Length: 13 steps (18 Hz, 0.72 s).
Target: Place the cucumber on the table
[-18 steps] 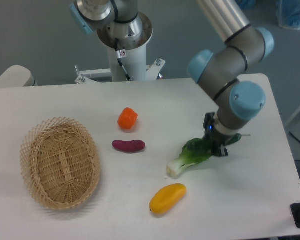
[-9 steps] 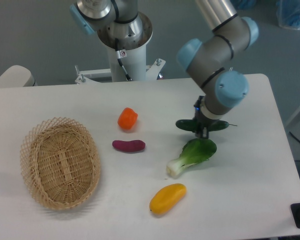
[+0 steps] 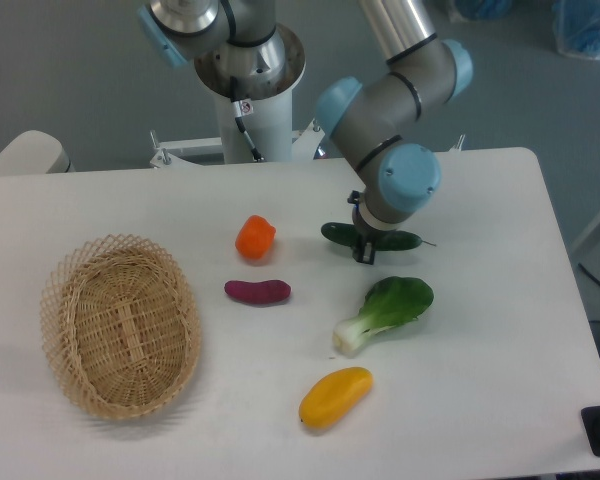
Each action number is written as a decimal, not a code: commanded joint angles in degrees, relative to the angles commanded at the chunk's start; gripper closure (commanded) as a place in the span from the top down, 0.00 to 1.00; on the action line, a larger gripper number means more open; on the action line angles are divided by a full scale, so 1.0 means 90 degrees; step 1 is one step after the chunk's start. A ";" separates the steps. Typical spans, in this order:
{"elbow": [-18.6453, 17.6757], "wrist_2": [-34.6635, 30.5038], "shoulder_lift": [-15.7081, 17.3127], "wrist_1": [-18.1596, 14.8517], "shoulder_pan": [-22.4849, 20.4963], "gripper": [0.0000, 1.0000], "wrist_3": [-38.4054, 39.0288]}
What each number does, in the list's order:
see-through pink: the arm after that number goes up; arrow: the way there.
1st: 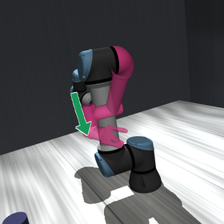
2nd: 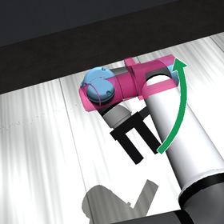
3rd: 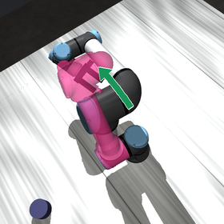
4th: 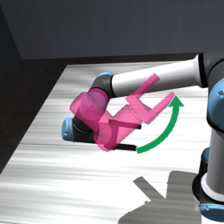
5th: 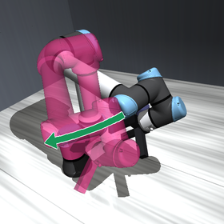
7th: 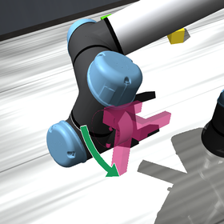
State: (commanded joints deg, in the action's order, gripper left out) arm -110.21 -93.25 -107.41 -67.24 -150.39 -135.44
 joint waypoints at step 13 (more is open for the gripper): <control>0.1062 0.0059 -0.0028 -0.0117 -0.0028 1.00 0.0205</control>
State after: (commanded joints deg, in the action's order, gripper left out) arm -100.65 -92.72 -107.66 -68.29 -150.64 -133.60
